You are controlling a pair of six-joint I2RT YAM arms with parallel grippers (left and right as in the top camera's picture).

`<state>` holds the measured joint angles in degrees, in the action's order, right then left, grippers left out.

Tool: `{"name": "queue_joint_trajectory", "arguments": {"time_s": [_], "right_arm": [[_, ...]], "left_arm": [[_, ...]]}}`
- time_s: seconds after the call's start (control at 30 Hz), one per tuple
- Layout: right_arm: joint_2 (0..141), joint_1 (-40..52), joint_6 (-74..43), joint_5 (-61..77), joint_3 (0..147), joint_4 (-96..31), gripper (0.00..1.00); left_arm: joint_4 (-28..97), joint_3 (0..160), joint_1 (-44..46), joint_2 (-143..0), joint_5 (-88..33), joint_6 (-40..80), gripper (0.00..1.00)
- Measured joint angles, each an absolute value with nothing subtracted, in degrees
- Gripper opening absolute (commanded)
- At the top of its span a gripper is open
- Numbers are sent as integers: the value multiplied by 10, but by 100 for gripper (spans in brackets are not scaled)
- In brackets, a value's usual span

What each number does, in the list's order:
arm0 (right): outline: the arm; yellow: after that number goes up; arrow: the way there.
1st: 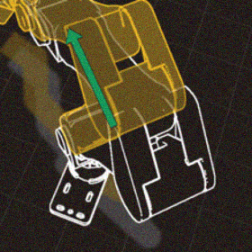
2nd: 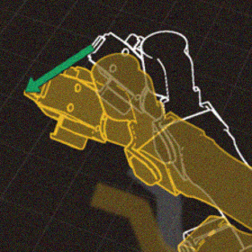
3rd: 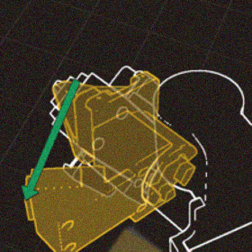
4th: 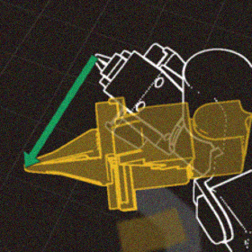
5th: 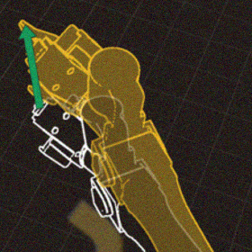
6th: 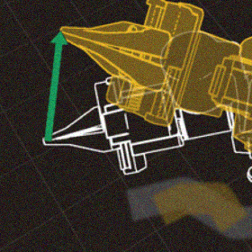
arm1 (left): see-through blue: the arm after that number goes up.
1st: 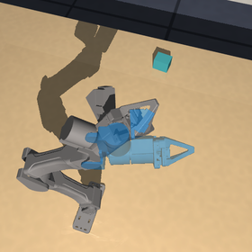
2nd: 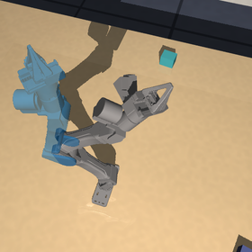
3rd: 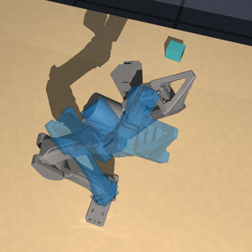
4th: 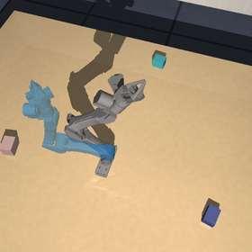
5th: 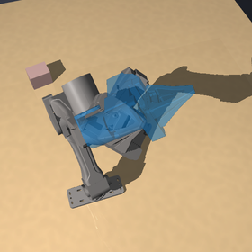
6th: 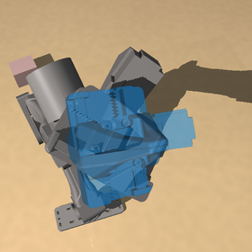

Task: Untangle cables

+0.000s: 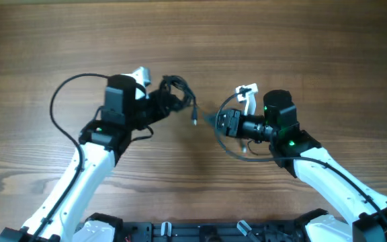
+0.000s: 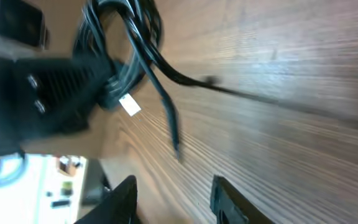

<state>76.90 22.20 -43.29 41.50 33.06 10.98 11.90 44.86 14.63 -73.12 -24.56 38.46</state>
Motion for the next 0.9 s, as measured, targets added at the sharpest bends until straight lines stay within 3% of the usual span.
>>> {"name": "queue_joint_trajectory", "arguments": {"time_s": [0.07,0.2,0.4,0.47,0.57,0.7,0.9], "right_arm": [[769,222,-363,407,331,74,64],[769,222,-284,412,330,108,76],[769,222,-146,424,330,179,75],[769,222,-125,432,330,181,69],[769,222,-105,474,330,205,32],[797,231,-97,526,330,219,5],[823,249,-165,538,330,217,4]], "left_arm": [[119,449,120,-731,-270,384,4],[119,449,109,-731,-333,350,4],[119,449,109,-731,-449,271,4],[119,449,109,-731,-480,257,4],[119,449,109,-731,-507,247,4],[119,449,109,-731,-523,243,4],[124,448,109,-731,-519,224,4]]}}
